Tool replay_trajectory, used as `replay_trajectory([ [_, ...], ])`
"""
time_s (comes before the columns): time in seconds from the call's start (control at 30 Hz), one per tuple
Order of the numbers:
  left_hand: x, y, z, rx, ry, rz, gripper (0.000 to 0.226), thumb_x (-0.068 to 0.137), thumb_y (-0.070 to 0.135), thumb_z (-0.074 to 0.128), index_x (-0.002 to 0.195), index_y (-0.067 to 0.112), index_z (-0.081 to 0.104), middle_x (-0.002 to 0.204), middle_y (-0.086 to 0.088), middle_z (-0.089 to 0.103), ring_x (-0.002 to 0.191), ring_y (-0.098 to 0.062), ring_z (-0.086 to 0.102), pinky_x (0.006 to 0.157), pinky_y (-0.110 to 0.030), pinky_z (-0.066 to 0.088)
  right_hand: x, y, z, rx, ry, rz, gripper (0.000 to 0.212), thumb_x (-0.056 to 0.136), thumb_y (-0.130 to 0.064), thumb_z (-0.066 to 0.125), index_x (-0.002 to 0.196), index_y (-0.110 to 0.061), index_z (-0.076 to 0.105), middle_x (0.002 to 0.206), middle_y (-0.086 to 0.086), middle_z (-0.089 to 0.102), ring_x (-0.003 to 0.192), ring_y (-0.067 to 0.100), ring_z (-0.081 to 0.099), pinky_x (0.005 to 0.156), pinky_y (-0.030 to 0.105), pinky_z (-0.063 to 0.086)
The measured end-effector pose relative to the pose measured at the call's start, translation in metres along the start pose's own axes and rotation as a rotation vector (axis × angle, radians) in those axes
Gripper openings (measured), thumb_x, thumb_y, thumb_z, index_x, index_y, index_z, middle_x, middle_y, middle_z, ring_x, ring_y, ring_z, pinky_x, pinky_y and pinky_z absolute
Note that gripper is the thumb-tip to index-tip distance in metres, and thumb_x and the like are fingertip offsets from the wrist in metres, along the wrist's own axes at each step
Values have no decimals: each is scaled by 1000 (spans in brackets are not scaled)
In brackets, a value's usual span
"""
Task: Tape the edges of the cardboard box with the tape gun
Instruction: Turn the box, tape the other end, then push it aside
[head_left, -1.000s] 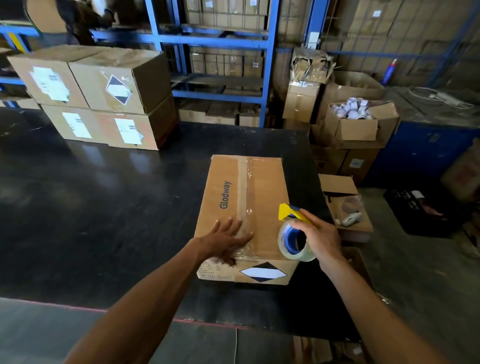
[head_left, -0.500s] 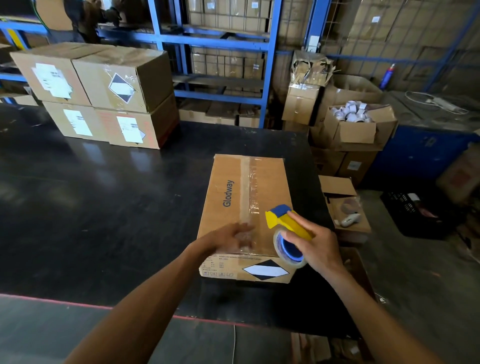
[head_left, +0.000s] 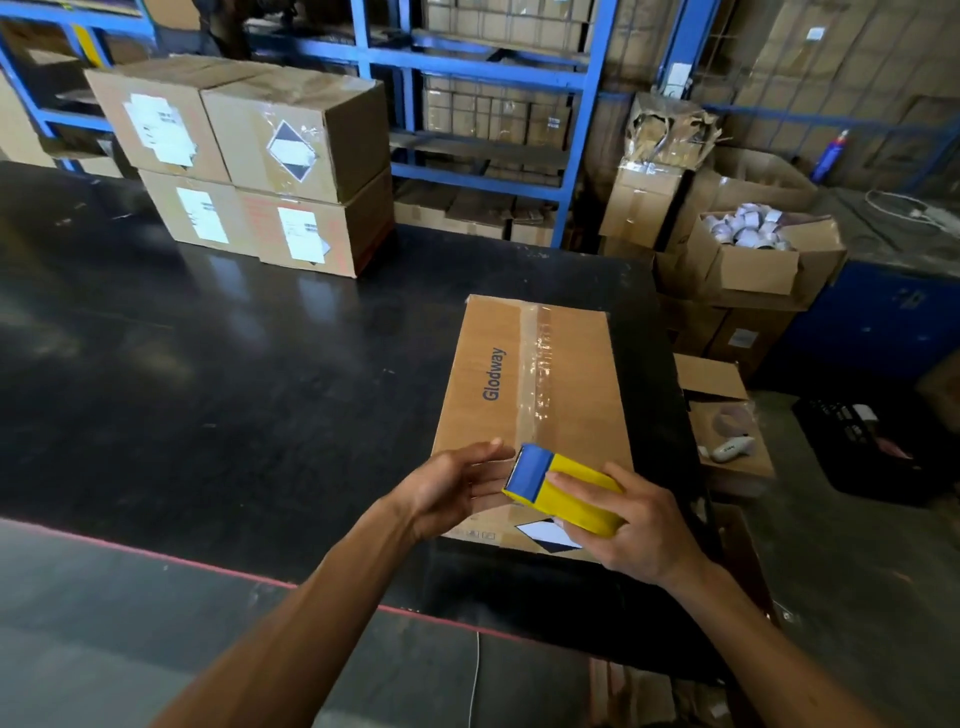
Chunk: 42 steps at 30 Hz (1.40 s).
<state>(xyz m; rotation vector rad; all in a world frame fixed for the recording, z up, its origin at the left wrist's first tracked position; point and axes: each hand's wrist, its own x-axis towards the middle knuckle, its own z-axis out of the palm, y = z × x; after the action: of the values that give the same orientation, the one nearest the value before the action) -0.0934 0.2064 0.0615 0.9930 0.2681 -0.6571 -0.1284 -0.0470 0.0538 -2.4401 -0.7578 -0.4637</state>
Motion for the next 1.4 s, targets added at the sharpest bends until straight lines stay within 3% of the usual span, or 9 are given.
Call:
replay_trajectory([
  [0.17, -4, -2, -11, -45, 105, -26, 9, 94, 12, 64, 97, 8, 72, 86, -6, 77, 76, -15, 73, 70, -27, 63, 17, -15, 9, 89, 22, -9, 60, 72, -36, 83, 128, -43, 62, 86, -4, 45, 68, 14, 51, 56, 28, 48],
  [0.5, -3, -3, -14, 122, 175, 26, 34, 100, 39, 56, 107, 11, 72, 106, -9, 74, 86, -19, 68, 81, -31, 52, 26, -23, 13, 8, -63, -35, 57, 74, -48, 74, 129, -46, 60, 85, -2, 48, 65, 16, 50, 57, 20, 42],
  [0.67, -5, -3, -18, 79, 111, -24, 21, 89, 27, 71, 104, 12, 73, 96, -6, 77, 83, -14, 71, 76, -30, 55, 19, -18, 13, 54, -66, -2, 61, 74, -47, 78, 130, -52, 55, 86, -2, 49, 68, 15, 52, 55, 25, 47],
  [0.77, -3, -5, -24, 15, 121, -88, 31, 74, 19, 78, 103, 9, 71, 90, -6, 76, 79, -15, 72, 68, -32, 57, 16, -17, 13, 94, -79, 8, 63, 73, -43, 82, 130, -50, 57, 88, -5, 50, 71, 10, 52, 57, 24, 47],
  [0.9, 3, -8, -24, -92, 179, -97, 7, 90, 8, 68, 96, 5, 71, 84, -10, 77, 70, -19, 75, 60, -32, 61, 19, -19, 12, 159, -60, 54, 56, 75, -46, 78, 128, -47, 60, 90, -19, 45, 75, 0, 48, 62, 14, 40],
  [1.0, 11, -11, -25, 28, 263, -10, 13, 93, 7, 65, 103, 2, 73, 98, -16, 76, 78, -22, 73, 68, -34, 62, 23, -20, 13, 120, -109, 51, 58, 76, -48, 77, 129, -51, 56, 88, -15, 42, 73, 3, 47, 60, 16, 40],
  [1.13, 14, -13, -15, 107, 462, 137, 8, 89, 0, 69, 92, -5, 75, 101, -30, 73, 84, -36, 69, 88, -57, 58, 28, -20, 15, 78, -161, 60, 57, 79, -55, 72, 132, -55, 51, 85, -10, 43, 70, 6, 46, 59, 17, 37],
  [1.33, -1, 4, -34, 149, 733, 298, 7, 89, 0, 68, 90, -1, 75, 77, -14, 74, 62, -19, 69, 54, -25, 58, 32, -1, -3, -54, -185, 63, 57, 75, -63, 69, 129, -55, 53, 81, -3, 48, 63, 15, 50, 53, 24, 43],
  [1.4, -8, 7, -51, 282, 766, 376, 7, 92, 6, 68, 91, 6, 75, 78, -7, 75, 66, -14, 71, 54, -20, 57, 25, 10, -15, -109, -214, 42, 60, 73, -59, 74, 129, -53, 54, 83, -3, 48, 62, 16, 50, 53, 23, 43],
])
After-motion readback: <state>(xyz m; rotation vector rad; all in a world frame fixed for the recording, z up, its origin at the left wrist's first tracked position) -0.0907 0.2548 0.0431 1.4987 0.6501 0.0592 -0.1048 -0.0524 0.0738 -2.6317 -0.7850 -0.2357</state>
